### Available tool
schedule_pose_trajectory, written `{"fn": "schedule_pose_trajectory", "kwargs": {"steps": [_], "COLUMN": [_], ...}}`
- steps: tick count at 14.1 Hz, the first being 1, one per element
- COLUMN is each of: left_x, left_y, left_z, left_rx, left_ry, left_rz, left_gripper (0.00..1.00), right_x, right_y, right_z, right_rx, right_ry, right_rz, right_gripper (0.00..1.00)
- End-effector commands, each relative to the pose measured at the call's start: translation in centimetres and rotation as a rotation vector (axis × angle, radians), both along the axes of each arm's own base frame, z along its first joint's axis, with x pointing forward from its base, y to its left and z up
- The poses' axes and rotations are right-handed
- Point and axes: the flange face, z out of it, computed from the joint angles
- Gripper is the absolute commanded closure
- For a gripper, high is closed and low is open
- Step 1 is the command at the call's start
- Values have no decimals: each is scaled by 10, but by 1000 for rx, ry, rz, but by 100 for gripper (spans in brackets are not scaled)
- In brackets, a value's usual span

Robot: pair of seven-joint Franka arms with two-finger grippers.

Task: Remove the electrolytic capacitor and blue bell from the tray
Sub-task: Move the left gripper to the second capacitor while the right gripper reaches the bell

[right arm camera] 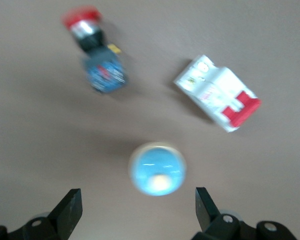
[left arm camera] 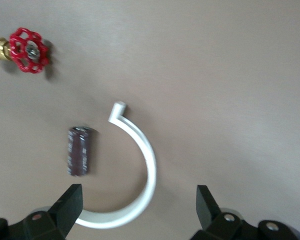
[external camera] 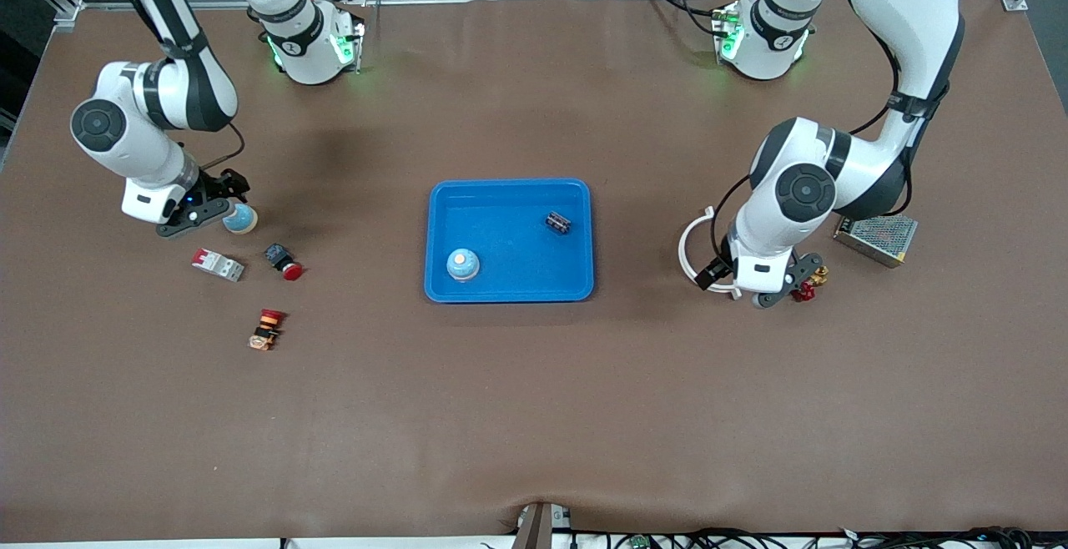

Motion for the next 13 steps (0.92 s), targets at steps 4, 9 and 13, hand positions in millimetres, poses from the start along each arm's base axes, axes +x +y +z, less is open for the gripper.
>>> {"fn": "schedule_pose_trajectory", "kwargs": {"steps": [4, 9, 13], "left_x": [-15, -54, -85], "left_y": [-92, -167, -207], "left_z": [-1, -20, -39], "left_rx": [-26, -31, -35], "left_ry": [2, 12, 23], "left_rz": [59, 102, 148], "left_gripper": [0, 0, 0], "right_x": [-13, 3, 1], "right_y": [133, 195, 238], "right_z": [46, 69, 58], "right_rx": [23, 34, 124], "right_ry": [36, 1, 44], "right_rz": [-479, -459, -794], "right_gripper": [0, 0, 0]}}
